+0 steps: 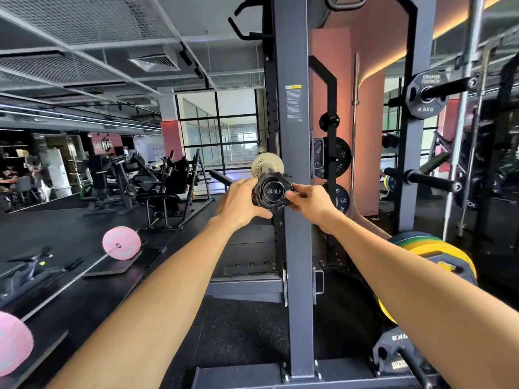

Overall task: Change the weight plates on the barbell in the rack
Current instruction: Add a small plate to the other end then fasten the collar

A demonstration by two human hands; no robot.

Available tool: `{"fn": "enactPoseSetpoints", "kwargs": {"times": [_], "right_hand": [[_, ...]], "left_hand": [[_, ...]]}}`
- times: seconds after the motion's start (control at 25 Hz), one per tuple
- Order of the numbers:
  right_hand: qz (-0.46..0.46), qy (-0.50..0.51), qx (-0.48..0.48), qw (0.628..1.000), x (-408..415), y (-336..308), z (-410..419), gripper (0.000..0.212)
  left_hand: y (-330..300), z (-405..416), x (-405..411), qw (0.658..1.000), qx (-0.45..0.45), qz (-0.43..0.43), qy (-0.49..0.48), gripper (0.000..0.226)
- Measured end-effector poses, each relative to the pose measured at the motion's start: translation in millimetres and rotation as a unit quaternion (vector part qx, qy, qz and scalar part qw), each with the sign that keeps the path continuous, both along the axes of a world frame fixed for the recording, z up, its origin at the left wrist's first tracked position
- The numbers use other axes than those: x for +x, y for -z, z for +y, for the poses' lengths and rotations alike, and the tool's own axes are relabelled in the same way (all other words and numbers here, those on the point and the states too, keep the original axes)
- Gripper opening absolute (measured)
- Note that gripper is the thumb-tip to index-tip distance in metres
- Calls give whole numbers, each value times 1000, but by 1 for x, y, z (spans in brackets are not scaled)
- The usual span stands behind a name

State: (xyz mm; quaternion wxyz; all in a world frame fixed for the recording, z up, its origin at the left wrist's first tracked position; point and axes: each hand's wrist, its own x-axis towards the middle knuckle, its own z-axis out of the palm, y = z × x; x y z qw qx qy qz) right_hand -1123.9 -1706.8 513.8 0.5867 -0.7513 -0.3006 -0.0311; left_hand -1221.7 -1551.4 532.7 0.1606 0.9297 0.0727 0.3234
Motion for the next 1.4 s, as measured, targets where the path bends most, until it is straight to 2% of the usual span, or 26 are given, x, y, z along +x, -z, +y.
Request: {"fn": "enactPoseSetpoints", "kwargs": {"times": [0.12, 0.2, 0.48, 0.72, 0.8, 1.12, 1.4], "right_hand": [[6, -6, -5, 1000, 18, 4, 8, 41], [5, -16, -7, 1000, 34, 4, 14, 39], [-16, -31, -19, 999, 94, 11, 40, 38], [-18, -23, -17, 999, 129, 10, 57, 41], [-15, -19, -24, 999, 140, 7, 63, 40], [-18, 5, -61, 998, 196, 2, 98, 38], [-47, 42, -99, 993, 251, -5, 133, 30]], "left_hand": [[-2, 5, 12, 1000, -3, 13, 15, 100], [-3, 11, 23, 1000, 0, 18, 20, 107], [2, 37, 76, 1000, 13, -6, 16, 98], [10, 59, 118, 996, 34, -69, 42, 60], [11, 65, 129, 994, 21, -87, 59, 54], [8, 93, 180, 995, 15, -69, 65, 64], [6, 130, 252, 999, 40, -10, -11, 70]]}}
